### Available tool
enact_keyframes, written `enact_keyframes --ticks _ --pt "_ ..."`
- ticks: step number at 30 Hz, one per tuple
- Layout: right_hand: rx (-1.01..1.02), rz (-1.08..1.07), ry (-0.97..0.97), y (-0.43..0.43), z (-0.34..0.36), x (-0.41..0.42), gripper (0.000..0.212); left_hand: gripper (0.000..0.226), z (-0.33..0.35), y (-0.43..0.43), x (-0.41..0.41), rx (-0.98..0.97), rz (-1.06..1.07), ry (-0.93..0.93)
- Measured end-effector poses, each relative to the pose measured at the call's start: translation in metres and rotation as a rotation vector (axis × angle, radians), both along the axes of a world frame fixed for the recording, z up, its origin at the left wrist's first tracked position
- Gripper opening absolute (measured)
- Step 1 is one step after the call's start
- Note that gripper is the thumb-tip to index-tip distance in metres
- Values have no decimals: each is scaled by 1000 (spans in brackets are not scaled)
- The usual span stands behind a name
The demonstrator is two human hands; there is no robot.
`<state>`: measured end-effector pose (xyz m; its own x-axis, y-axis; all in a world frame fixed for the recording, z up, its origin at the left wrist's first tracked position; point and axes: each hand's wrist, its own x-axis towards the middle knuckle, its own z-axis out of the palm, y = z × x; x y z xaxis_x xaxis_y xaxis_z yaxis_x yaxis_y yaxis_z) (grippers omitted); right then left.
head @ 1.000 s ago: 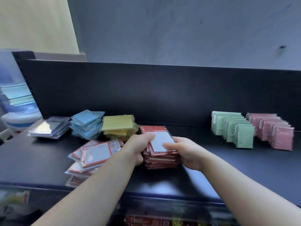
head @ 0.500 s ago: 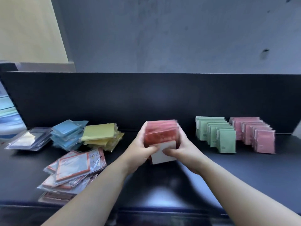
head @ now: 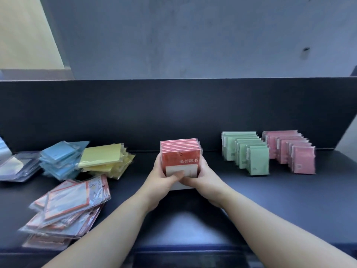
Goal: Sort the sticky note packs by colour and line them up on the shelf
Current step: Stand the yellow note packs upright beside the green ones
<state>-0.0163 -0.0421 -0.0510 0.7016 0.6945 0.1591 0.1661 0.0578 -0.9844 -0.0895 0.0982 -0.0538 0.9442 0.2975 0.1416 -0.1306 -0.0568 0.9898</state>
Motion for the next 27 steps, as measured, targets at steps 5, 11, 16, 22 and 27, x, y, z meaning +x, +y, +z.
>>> enact_keyframes --ticks 5,11,16,22,27 --pt "-56 -22 -6 -11 3 0 69 65 1 1 3 166 23 50" --pt "-106 -73 51 -39 8 -4 68 66 5 -17 10 284 -33 46" --pt "-158 -155 73 -55 7 -17 67 76 -3 -31 10 303 -139 21" --pt "-197 -236 60 -48 5 -28 69 74 -2 -26 6 280 -154 41" --pt "-199 -184 59 -28 13 -40 57 67 11 -4 -12 298 -71 58"
